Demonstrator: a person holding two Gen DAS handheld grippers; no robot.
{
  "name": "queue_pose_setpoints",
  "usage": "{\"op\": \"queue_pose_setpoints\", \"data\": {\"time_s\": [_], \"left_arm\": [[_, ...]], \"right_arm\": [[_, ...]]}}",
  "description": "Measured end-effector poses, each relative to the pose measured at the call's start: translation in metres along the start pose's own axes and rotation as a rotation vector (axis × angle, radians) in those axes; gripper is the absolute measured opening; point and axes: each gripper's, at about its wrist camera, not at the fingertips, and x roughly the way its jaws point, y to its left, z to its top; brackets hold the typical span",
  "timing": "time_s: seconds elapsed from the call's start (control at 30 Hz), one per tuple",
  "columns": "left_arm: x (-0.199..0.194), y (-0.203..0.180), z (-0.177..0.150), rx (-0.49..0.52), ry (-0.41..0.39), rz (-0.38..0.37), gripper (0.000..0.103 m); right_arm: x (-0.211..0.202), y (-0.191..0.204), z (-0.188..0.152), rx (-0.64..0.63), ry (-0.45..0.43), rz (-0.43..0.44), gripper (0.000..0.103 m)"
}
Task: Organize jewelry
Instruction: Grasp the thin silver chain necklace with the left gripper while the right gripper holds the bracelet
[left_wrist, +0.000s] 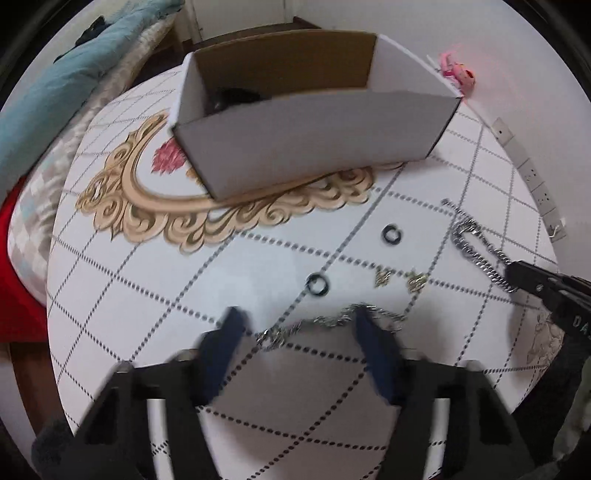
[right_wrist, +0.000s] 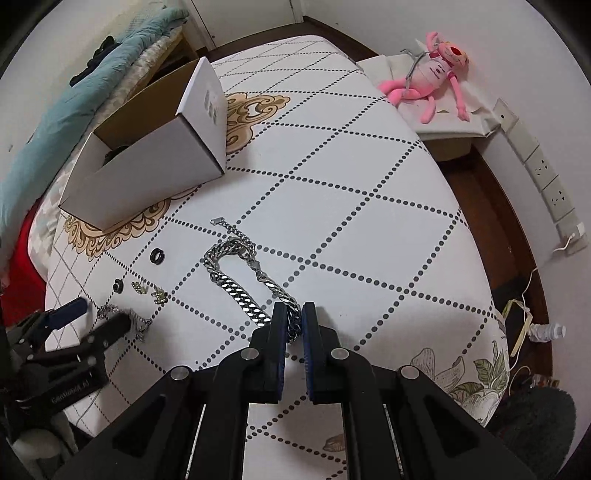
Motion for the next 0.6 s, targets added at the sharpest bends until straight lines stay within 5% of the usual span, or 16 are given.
{"op": "queue_pose_setpoints", "data": {"time_s": [0.03, 0.07, 0.6], "left_arm": [[-0.002, -0.003, 0.002, 0.007, -0.005, -0.004, 0.017], [-0.003, -0.005, 0.003, 0.007, -0.004, -0.007, 0.011], [-0.047, 0.045, 0.002, -0.201, -0.067, -0.185, 0.0]], "right_arm": [[0.0, 0.001, 0.0, 0.0, 0.001, 0.0, 0.009], [0.0, 0.001, 0.0, -0.002, 0.0, -0.001, 0.009], [-0.03, 0.016, 0.009, 0.004, -0.056, 0.081, 0.009]]}}
